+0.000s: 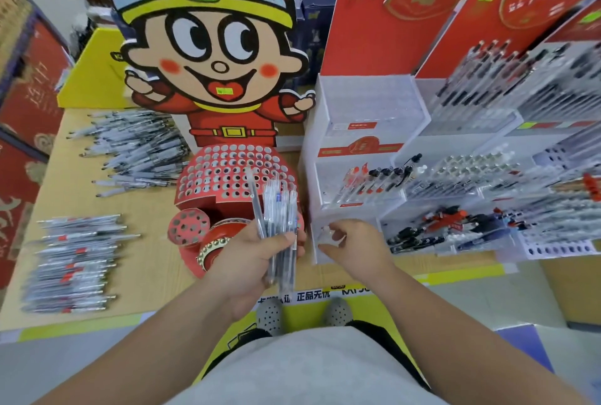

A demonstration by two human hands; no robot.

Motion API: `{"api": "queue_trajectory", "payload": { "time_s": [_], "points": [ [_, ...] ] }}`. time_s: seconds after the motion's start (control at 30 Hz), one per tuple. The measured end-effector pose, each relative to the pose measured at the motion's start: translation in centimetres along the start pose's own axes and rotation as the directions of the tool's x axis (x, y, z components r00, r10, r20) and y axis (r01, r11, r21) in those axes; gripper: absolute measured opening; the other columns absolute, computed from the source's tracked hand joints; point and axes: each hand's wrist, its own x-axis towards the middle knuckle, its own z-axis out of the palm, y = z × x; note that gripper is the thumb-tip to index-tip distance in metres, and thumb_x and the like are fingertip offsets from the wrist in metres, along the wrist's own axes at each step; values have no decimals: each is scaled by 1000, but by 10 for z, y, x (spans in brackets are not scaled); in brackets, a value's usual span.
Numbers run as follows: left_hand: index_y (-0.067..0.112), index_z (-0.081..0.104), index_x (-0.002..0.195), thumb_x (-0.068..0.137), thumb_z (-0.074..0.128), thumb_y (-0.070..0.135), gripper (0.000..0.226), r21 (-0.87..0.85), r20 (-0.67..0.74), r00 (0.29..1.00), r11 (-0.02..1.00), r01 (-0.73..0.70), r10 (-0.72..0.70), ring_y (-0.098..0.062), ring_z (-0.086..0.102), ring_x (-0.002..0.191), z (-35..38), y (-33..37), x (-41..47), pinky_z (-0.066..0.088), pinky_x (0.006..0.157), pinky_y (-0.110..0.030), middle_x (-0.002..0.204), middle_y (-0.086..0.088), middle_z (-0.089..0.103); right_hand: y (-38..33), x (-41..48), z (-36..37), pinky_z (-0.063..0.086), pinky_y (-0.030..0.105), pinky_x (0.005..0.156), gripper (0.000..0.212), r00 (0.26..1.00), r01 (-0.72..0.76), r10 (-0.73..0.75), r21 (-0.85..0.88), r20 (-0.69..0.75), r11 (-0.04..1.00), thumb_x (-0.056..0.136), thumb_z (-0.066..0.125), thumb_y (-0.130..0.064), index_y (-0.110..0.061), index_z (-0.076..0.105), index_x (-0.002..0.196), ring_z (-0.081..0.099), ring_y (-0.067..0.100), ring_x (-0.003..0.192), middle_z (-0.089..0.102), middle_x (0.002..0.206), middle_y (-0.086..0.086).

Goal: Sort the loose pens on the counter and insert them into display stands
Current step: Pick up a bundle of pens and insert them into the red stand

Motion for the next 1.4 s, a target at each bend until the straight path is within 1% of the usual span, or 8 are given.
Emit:
{"api": "queue_trajectory", "payload": {
  "time_s": [0.17, 0.27, 0.37, 0.8, 1.0, 1.1, 1.3, 1.4],
  "points": [
    [11, 64, 124, 96, 60, 4, 29, 28, 107, 994, 1000, -6, 3, -19, 68, 82, 6, 8, 3, 54, 71, -29, 98, -8, 74, -22, -27, -42, 53, 26, 71, 5, 992, -2, 51, 388, -117, 921, 89, 74, -26, -22, 77, 91, 67, 9, 71, 72, 76, -8],
    [11, 66, 120, 91, 65, 4, 30, 54, 195, 981, 998, -27, 16, -20, 67, 82, 15, 10, 4, 54, 73, -29, 95, -8, 73, -54, -38, -71, 47, 18, 59, 9, 999, -17, -5, 607, 34, 795, 94, 68, -27, -22, 75, 90, 67, 13, 66, 74, 79, 2],
    [12, 67, 116, 89, 69, 5, 27, 147, 261, 964, 985, -89, 48, -19, 65, 81, 24, 11, 5, 53, 74, -29, 91, -7, 71, -69, -41, -83, 44, 17, 55, 15, 999, -32, 33, 692, 12, 721, 89, 74, -34, -19, 73, 86, 62, 9, 62, 67, 70, 1],
    [12, 64, 120, 97, 61, 4, 25, 271, 197, 980, 958, -90, 36, -17, 64, 82, 26, 5, 11, 52, 76, -30, 90, -6, 69, -63, -39, -87, 54, 27, 56, 12, 984, -168, 143, 789, 103, 591, 89, 75, -18, -7, 72, 85, 70, 17, 68, 71, 73, 5],
    [17, 68, 118, 96, 62, 4, 25, 276, 186, 981, 956, -101, 50, -27, 69, 98, 25, 5, 13, 54, 90, -35, 110, -12, 74, -62, -43, -88, 54, 29, 55, 20, 972, -204, 207, 835, 111, 512, 90, 74, -14, -10, 60, 76, 68, 19, 64, 65, 61, 4],
    [15, 64, 117, 96, 62, 4, 24, 266, 101, 992, 959, -101, 77, -17, 67, 84, 24, 4, 15, 53, 80, -31, 98, -7, 74, -52, -45, -94, 55, 28, 57, 13, 961, -177, 270, 862, 49, 474, 89, 75, -11, -6, 63, 87, 68, 20, 64, 66, 66, 8],
    [18, 64, 116, 97, 62, 8, 21, 286, 9, 995, 953, -99, 101, -18, 67, 83, 7, 3, 15, 54, 78, -33, 90, -5, 75, -27, -52, -96, 59, 30, 62, 13, 915, -58, 352, 799, -197, 598, 88, 75, -6, -3, 62, 87, 71, 26, 68, 68, 75, 20],
    [20, 64, 119, 98, 61, 9, 24, 289, 7, 996, 953, -90, 92, -19, 68, 89, 1, 3, 14, 54, 85, -36, 102, -5, 77, -19, -48, -83, 63, 37, 68, 13, 903, -71, 355, 733, -240, 676, 86, 76, -7, -6, 64, 81, 72, 34, 75, 70, 75, 19]
  ]
}}
